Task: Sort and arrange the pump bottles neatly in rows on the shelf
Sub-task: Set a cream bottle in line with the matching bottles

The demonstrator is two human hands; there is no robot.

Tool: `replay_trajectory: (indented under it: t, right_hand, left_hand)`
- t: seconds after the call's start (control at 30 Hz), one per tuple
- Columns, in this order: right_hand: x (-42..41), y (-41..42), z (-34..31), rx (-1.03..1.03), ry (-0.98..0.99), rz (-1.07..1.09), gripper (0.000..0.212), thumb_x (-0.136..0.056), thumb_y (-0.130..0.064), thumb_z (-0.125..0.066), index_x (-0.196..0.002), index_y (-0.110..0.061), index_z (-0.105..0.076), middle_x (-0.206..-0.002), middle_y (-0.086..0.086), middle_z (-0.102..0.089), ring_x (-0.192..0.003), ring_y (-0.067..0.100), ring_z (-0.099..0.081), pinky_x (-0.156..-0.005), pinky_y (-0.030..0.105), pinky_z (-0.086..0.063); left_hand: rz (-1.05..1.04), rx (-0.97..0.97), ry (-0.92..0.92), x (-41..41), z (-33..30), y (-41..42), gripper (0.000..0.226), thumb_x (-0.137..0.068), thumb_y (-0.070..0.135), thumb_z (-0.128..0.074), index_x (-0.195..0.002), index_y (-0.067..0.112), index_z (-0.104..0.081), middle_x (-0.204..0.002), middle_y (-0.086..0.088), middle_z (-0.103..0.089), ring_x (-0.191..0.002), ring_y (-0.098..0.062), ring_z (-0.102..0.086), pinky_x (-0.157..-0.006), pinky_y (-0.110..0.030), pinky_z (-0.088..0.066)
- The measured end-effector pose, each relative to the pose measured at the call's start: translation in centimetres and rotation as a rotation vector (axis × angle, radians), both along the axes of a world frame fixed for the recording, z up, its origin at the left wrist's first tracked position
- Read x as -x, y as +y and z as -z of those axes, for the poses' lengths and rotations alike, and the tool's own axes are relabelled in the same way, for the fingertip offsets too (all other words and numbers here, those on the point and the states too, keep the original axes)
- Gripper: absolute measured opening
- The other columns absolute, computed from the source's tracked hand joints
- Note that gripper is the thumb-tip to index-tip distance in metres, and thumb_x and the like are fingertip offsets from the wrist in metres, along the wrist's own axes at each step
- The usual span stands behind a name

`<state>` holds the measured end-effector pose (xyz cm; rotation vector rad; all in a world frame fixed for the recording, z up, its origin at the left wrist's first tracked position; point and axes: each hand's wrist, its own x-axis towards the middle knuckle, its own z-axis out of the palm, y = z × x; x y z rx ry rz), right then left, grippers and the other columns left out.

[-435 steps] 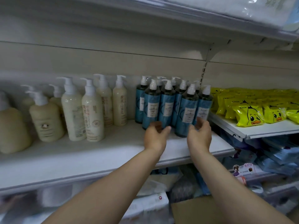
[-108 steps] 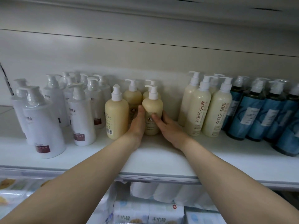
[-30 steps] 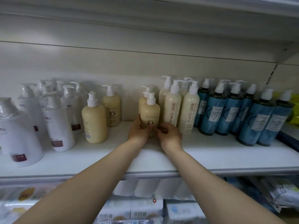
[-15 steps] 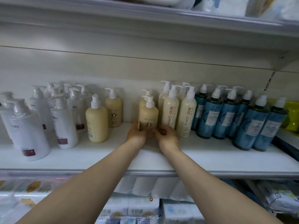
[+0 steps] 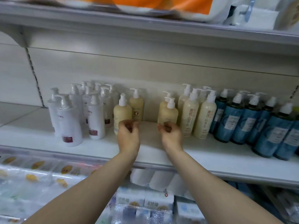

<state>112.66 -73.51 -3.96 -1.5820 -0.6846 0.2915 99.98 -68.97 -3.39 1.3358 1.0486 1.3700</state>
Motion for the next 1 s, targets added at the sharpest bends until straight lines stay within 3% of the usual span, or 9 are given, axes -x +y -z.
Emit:
replay_trajectory:
  t: [0.07,0.13,0.3,0.37,0.5,0.67,0.77,0.9,1.0]
  right_hand:
    - [1.1,0.6,0.1,0.002,0.012,-0.031,0.016,-0.089,-0.029,-0.075,-0.095,-0.018,-0.066,-0.083,-0.005,-0.066,-0.087,0.02,-0.064,-0.084,0.029,-0.05]
    - [2.2,1.3,0.1,-0.008,0.051,-0.081,0.019,-0.088,-0.032,-0.075,-0.095,-0.017,-0.067,-0.084,-0.003,-0.068,-0.082,0.019,-0.062,-0.08,0.032,-0.051]
    - [5.2,3.4,-0.2,-0.024,0.114,-0.221,0.013,-0.091,-0.029,-0.073,-0.099,-0.023,-0.064,-0.094,-0.006,-0.069,-0.09,0.015,-0.063,-0.092,0.038,-0.053]
    - [6.1,4.0,-0.3,-0.031,0.128,-0.267,0.014,-0.093,-0.026,-0.071,-0.104,-0.022,-0.063,-0.096,-0.007,-0.067,-0.093,0.013,-0.062,-0.097,0.039,-0.053]
    - [6.7,4.8,-0.4,-0.011,0.11,-0.298,0.028,-0.096,-0.028,-0.067,-0.122,-0.019,-0.063,-0.113,-0.003,-0.068,-0.105,0.014,-0.063,-0.099,0.031,-0.051]
    - [5.7,4.9,0.0,-0.077,0.14,-0.306,0.035,-0.097,-0.021,-0.066,-0.13,-0.012,-0.06,-0.126,0.002,-0.065,-0.113,0.01,-0.06,-0.094,0.016,-0.047]
    - [4.9,4.5,0.7,-0.106,0.169,-0.302,0.046,-0.096,-0.021,-0.067,-0.139,-0.007,-0.055,-0.127,0.0,-0.062,-0.113,0.008,-0.059,-0.083,0.005,-0.048]
    - [4.4,4.2,1.6,-0.155,0.193,-0.291,0.037,-0.093,-0.022,-0.072,-0.127,-0.011,-0.063,-0.122,0.0,-0.069,-0.104,0.004,-0.065,-0.082,0.012,-0.051]
    - [4.5,4.0,1.9,-0.164,0.15,-0.276,0.035,-0.09,-0.026,-0.076,-0.121,-0.015,-0.066,-0.115,0.0,-0.072,-0.108,0.011,-0.066,-0.089,0.019,-0.052]
  left_hand:
    - [-0.1,-0.001,0.004,1.4,0.0,0.3,0.022,-0.098,0.023,-0.058,-0.117,0.016,-0.049,-0.109,-0.003,-0.059,-0.103,-0.022,-0.058,-0.087,-0.028,-0.042]
    - [-0.161,-0.012,0.055,2.4,0.2,1.2,0.037,-0.098,0.028,-0.058,-0.128,0.009,-0.047,-0.127,-0.011,-0.051,-0.114,-0.026,-0.053,-0.097,-0.034,-0.043]
    - [-0.096,-0.002,0.178,3.1,0.6,3.5,0.073,-0.096,0.034,-0.061,-0.153,0.003,-0.025,-0.154,-0.019,-0.032,-0.141,-0.035,-0.033,-0.116,-0.044,-0.03]
    - [-0.031,0.016,0.2,3.3,0.7,4.3,0.07,-0.096,0.029,-0.061,-0.151,0.003,-0.026,-0.15,-0.017,-0.037,-0.139,-0.035,-0.037,-0.113,-0.042,-0.034]
    - [0.081,0.046,0.189,3.6,0.6,5.3,0.042,-0.087,0.024,-0.06,-0.123,0.009,-0.046,-0.116,-0.012,-0.058,-0.11,-0.033,-0.057,-0.097,-0.047,-0.049]
    - [0.14,0.025,0.24,3.7,1.6,6.1,0.057,-0.081,0.036,-0.06,-0.136,0.019,-0.052,-0.12,-0.01,-0.06,-0.104,-0.028,-0.063,-0.093,-0.044,-0.054]
    - [0.179,0.001,0.211,3.4,1.5,5.7,0.04,-0.091,0.029,-0.065,-0.13,0.022,-0.057,-0.116,-0.007,-0.063,-0.105,-0.024,-0.063,-0.093,-0.041,-0.053]
    - [0.232,0.045,0.056,2.6,1.7,5.6,0.036,-0.092,0.026,-0.069,-0.123,0.013,-0.055,-0.119,-0.006,-0.065,-0.112,-0.021,-0.061,-0.097,-0.039,-0.051]
    - [0.271,0.095,-0.015,2.5,1.9,5.7,0.029,-0.097,0.02,-0.063,-0.121,0.008,-0.053,-0.113,-0.008,-0.066,-0.107,-0.021,-0.063,-0.083,-0.026,-0.053]
